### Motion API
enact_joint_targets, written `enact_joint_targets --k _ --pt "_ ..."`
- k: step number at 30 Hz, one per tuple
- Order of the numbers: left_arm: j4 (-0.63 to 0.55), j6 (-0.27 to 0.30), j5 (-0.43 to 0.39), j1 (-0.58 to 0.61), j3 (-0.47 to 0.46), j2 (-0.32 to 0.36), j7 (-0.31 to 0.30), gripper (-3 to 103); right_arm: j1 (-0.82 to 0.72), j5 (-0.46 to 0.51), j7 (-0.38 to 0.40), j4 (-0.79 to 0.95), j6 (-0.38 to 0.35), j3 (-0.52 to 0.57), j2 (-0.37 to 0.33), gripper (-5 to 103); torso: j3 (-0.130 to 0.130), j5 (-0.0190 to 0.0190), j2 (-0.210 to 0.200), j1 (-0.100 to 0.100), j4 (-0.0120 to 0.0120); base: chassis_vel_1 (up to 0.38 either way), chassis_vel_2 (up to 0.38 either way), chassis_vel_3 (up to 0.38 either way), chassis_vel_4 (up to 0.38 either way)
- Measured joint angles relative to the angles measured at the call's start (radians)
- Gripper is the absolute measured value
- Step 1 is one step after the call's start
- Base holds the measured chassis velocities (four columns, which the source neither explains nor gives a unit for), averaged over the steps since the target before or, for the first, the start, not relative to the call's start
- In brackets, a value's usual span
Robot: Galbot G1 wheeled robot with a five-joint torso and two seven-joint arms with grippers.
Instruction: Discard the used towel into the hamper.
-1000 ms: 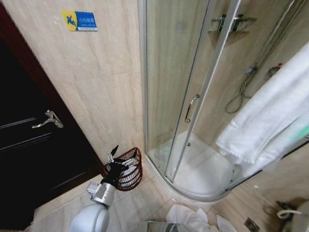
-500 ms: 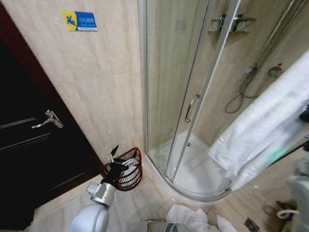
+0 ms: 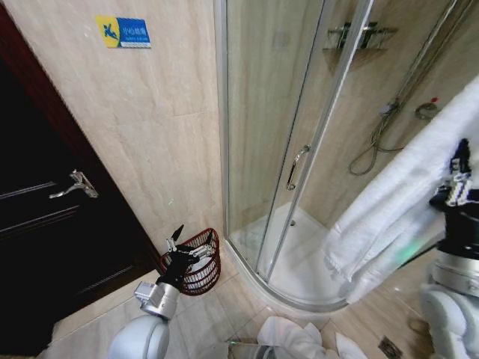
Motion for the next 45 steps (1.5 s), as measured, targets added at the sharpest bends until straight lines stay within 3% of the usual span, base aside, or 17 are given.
enact_joint_targets --k 10,15,24,34,45 --pt "0.000 0.000 0.000 0.000 0.000 0.000 0.000 100 -0.039 -0.041 0.001 -0.004 0.066 -0.014 0.052 12 0.000 0.0000 0.000 0.000 -0.0001 0.000 0.000 0.000 0.000" --pt "0.000 0.000 0.000 0.000 0.000 0.000 0.000 100 -0.038 -0.126 0.048 -0.010 0.138 -0.059 0.102 12 0.000 -0.0001 0.000 0.000 0.0000 0.000 0.000 0.000 0.000" --pt "0.000 0.000 0.000 0.000 0.000 0.000 0.000 100 -0.061 -0.191 0.052 -0.038 0.199 -0.101 0.186 12 0.000 -0.0001 0.000 0.000 -0.0001 0.000 0.000 0.000 0.000" --pt "0.000 0.000 0.000 0.000 0.000 0.000 0.000 100 -0.091 -0.208 0.061 -0.058 0.237 -0.106 0.218 12 0.000 0.0002 0.000 0.000 -0.0001 0.000 0.000 0.000 0.000" --pt "0.000 0.000 0.000 0.000 0.000 0.000 0.000 100 -0.115 -0.182 0.038 0.097 0.239 -0.034 0.202 12 0.000 -0.0007 0.000 0.000 -0.0001 0.000 0.000 0.000 0.000"
